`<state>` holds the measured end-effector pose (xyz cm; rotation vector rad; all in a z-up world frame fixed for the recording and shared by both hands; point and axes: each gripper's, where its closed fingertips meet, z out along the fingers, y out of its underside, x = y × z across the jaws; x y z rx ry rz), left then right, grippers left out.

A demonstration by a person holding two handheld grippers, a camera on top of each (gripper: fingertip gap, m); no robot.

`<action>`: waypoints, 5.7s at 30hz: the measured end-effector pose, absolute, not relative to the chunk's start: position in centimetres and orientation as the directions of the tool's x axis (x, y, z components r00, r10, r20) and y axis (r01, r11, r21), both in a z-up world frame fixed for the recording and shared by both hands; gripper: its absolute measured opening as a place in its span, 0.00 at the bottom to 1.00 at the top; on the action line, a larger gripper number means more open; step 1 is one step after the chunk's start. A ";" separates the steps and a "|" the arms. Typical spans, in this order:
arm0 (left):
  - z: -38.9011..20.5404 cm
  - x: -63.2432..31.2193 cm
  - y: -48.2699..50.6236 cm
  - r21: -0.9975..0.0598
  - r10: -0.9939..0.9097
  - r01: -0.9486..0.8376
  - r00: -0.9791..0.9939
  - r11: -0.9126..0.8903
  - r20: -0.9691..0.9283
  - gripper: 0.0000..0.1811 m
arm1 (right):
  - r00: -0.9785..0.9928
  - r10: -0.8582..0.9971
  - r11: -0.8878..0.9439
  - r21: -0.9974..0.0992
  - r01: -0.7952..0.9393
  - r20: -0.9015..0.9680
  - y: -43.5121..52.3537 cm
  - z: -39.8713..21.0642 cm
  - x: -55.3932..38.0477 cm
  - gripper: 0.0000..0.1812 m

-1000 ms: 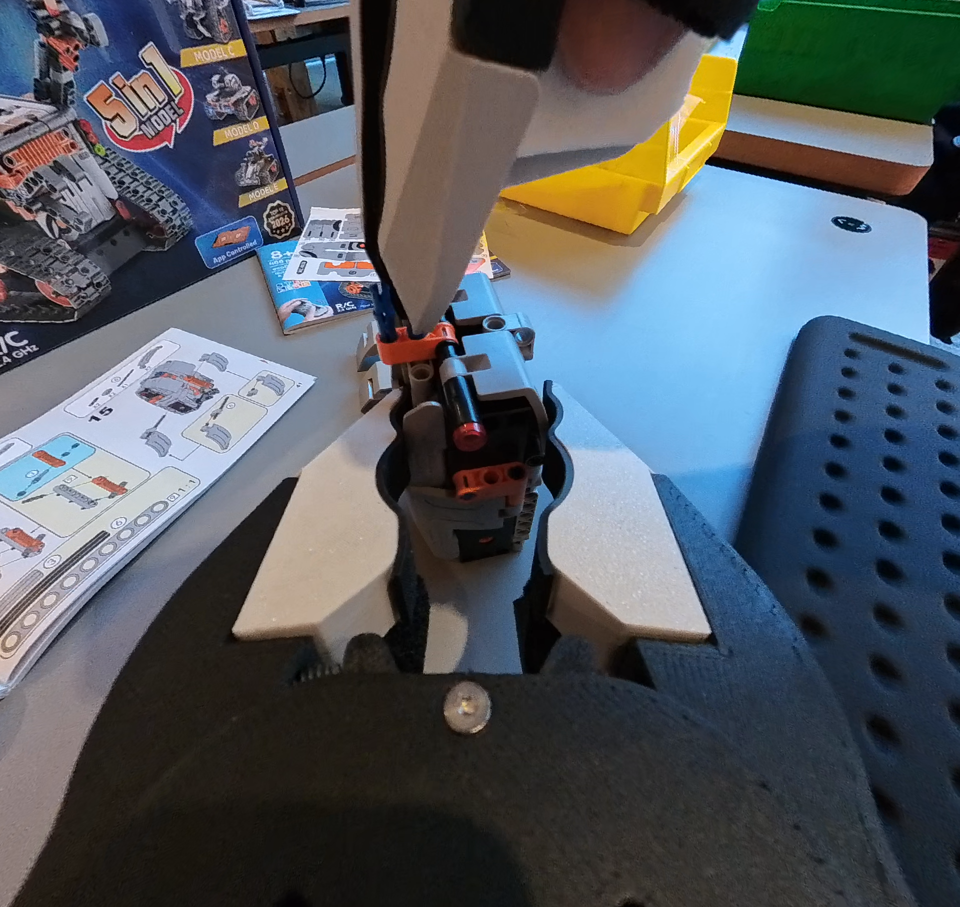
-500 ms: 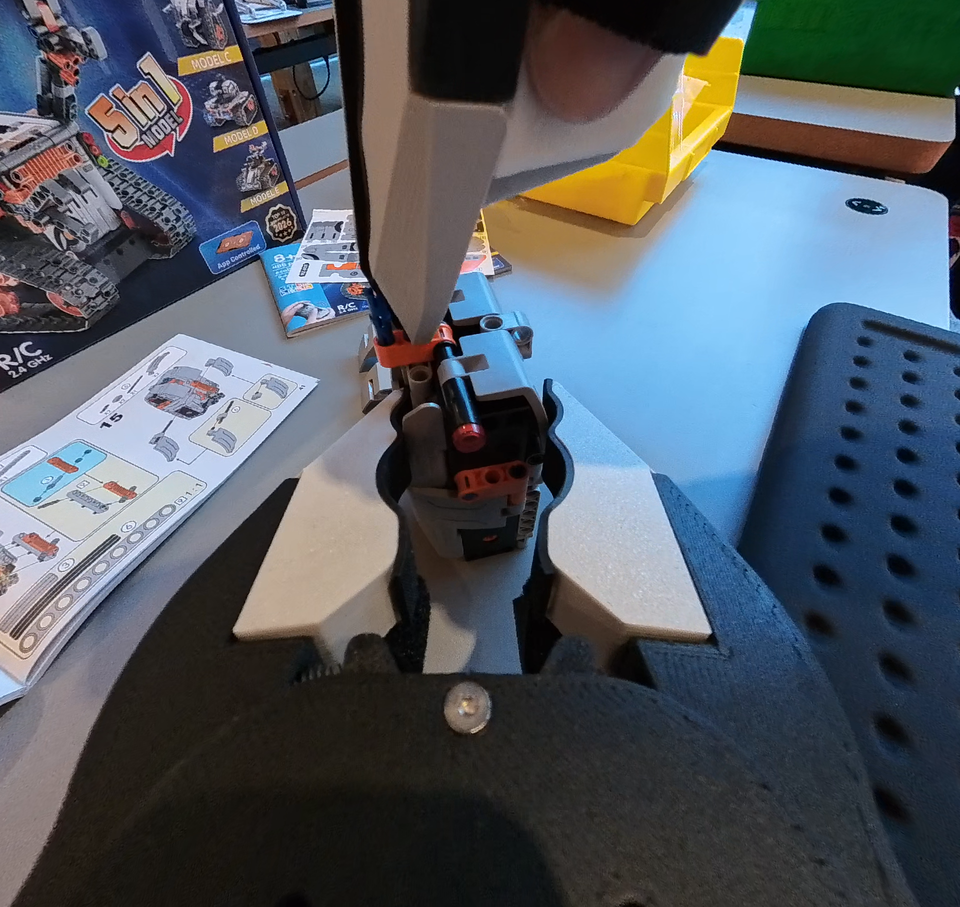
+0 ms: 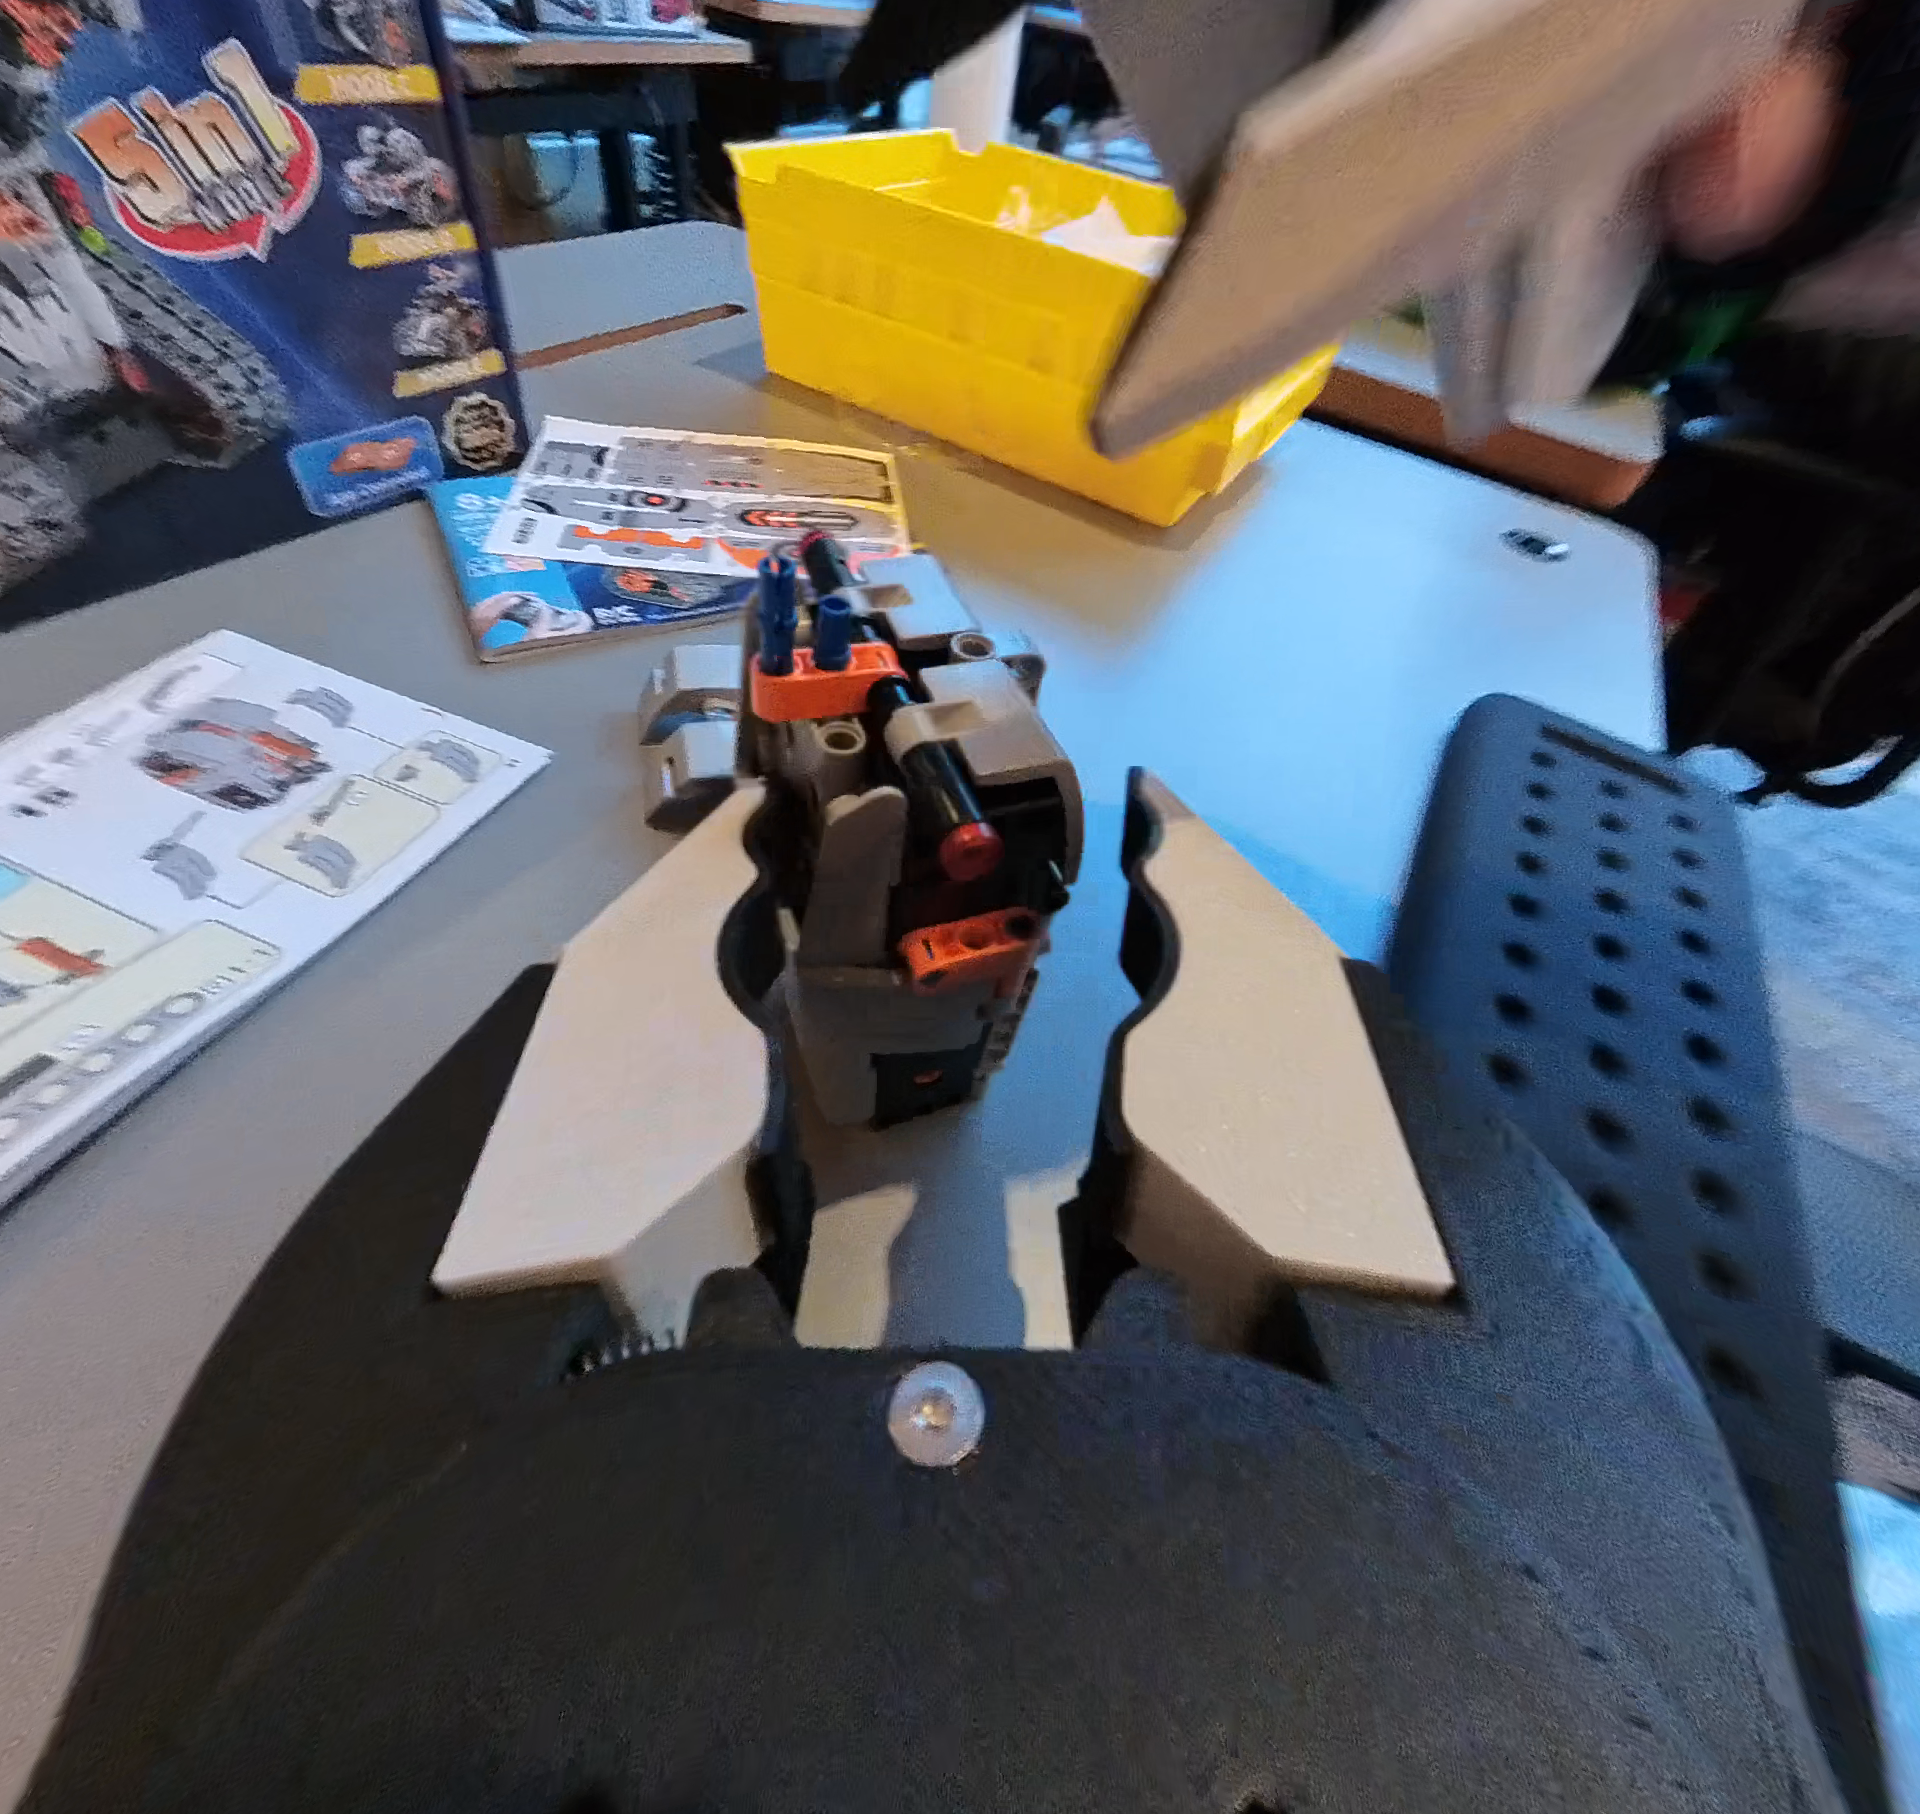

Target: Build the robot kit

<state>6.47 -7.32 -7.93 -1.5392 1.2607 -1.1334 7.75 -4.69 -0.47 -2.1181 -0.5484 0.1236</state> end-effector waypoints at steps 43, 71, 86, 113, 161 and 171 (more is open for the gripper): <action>-6.8 3.7 -7.7 -0.696 -0.436 -0.482 -0.548 -0.532 0.714 0.36 | 0.356 0.541 -0.745 -0.631 -0.217 -0.762 -7.1 -7.2 1.1 0.32; -3.5 1.7 -5.9 -0.680 -0.462 -0.280 -0.559 -0.677 0.689 0.26 | 0.572 0.501 -0.581 -0.743 -0.333 -0.649 -6.3 -3.9 0.4 0.28; -7.8 2.6 -5.8 -0.642 -0.542 -0.390 -0.345 -0.660 0.766 0.26 | 0.753 0.649 -0.097 -0.969 0.227 0.111 -5.7 -2.8 2.4 0.26; -9.1 2.6 -3.3 -0.381 -0.317 -0.389 -0.220 -0.839 0.923 0.26 | 0.752 0.549 -0.219 -0.806 0.550 0.364 -5.6 -9.8 0.0 0.80; -2.1 0.6 -4.5 -0.558 -0.461 -0.113 -0.444 -0.822 0.768 0.30 | 0.679 0.716 -0.319 -0.789 0.526 0.163 -1.3 0.7 -0.3 0.11; -1.7 0.6 -5.1 -0.562 -0.447 -0.124 -0.478 -0.818 0.756 0.30 | 0.650 0.735 -0.328 -0.738 0.589 0.192 -1.8 0.4 -0.5 0.17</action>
